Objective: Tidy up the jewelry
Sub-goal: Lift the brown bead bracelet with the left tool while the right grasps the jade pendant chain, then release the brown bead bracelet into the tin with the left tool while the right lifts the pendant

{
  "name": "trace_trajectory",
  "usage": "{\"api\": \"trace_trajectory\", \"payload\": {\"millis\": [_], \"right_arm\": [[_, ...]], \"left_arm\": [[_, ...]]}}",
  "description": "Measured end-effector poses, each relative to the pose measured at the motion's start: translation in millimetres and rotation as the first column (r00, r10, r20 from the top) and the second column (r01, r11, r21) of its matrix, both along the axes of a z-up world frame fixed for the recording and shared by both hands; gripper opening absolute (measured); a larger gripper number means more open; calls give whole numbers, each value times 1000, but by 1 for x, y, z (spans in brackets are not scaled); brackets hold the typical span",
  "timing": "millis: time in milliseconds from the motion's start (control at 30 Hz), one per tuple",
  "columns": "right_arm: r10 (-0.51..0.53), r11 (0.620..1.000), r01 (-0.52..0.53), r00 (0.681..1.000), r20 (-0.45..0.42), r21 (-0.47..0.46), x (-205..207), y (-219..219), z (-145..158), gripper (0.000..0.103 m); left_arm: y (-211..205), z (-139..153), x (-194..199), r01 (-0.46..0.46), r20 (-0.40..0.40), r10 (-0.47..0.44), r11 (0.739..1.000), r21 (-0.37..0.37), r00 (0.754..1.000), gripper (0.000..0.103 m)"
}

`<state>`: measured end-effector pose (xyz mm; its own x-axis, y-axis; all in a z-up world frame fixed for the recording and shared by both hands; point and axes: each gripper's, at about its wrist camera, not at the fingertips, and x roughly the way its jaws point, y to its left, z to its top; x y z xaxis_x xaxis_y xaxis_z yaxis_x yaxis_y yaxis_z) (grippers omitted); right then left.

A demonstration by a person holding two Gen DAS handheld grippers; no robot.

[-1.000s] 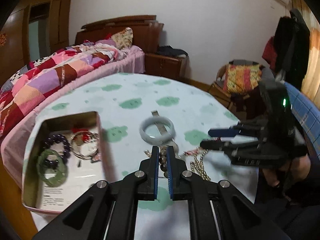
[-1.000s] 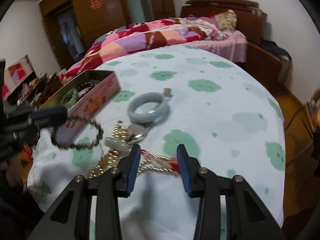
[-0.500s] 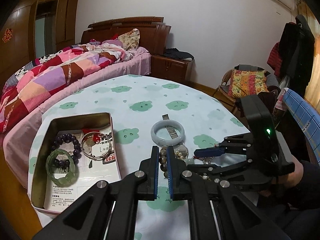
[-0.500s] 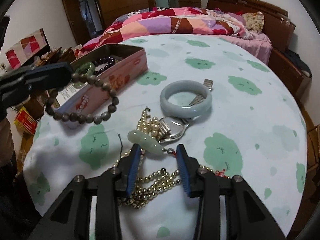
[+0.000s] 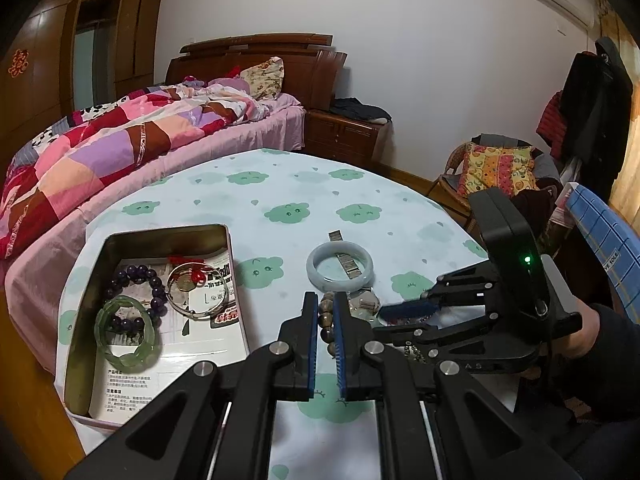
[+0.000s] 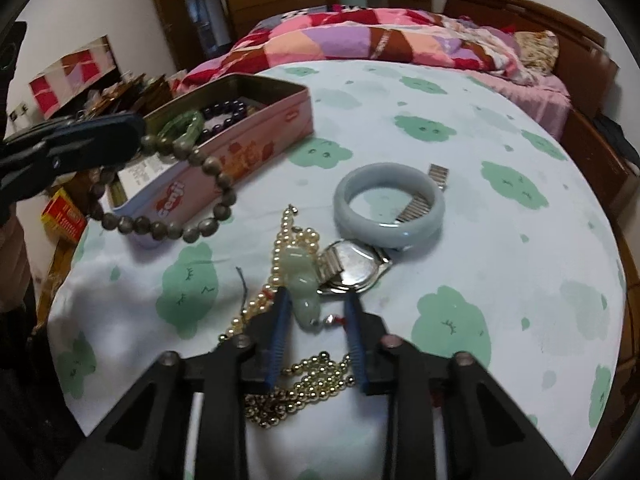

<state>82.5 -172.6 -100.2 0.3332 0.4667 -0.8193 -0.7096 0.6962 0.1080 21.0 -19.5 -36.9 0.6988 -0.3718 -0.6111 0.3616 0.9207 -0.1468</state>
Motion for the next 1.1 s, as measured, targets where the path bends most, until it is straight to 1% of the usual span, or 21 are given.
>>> {"api": "trace_trajectory", "payload": {"millis": [33,100,167,300,367,433,567,700,867,1000,1100], "right_arm": [[16,1000,-16,1000,-7,4,0,1,0,18],[34,999,-34,999,12,-12,-2,2,0,18],[37,999,-37,999,10,-8,-3,3,0,18],[-4,1000,4,1000,29,22,-8,2,0,17],[-16,999,15,999,30,50,-11,1,4,17],[-31,998,28,998,51,59,-15,0,9,17],[-64,994,57,995,81,96,-14,-6,28,17],[-113,981,91,986,123,171,-11,-14,55,17],[-148,964,101,973,180,245,-12,-17,86,17],[-150,956,88,967,205,280,-9,-13,107,17],[-141,957,75,964,225,281,-6,-6,114,17]], "left_arm": [[1,0,0,-2,0,2,1000,-1,1000,6],[2,0,1,-6,1,6,1000,-2,1000,6],[4,0,1,-11,1,11,1000,-4,1000,6],[6,2,1,-18,5,18,1000,-5,1000,6],[7,4,2,-21,9,21,1000,-7,1000,6],[9,6,2,-25,13,25,1000,-9,1000,6],[13,12,0,-35,28,35,999,-10,999,6],[20,22,-2,-51,55,52,999,-16,997,6],[36,34,-2,-87,86,89,996,-23,992,6],[51,44,2,-125,111,127,992,-25,986,6],[63,49,3,-153,127,156,988,-27,980,6]]}}
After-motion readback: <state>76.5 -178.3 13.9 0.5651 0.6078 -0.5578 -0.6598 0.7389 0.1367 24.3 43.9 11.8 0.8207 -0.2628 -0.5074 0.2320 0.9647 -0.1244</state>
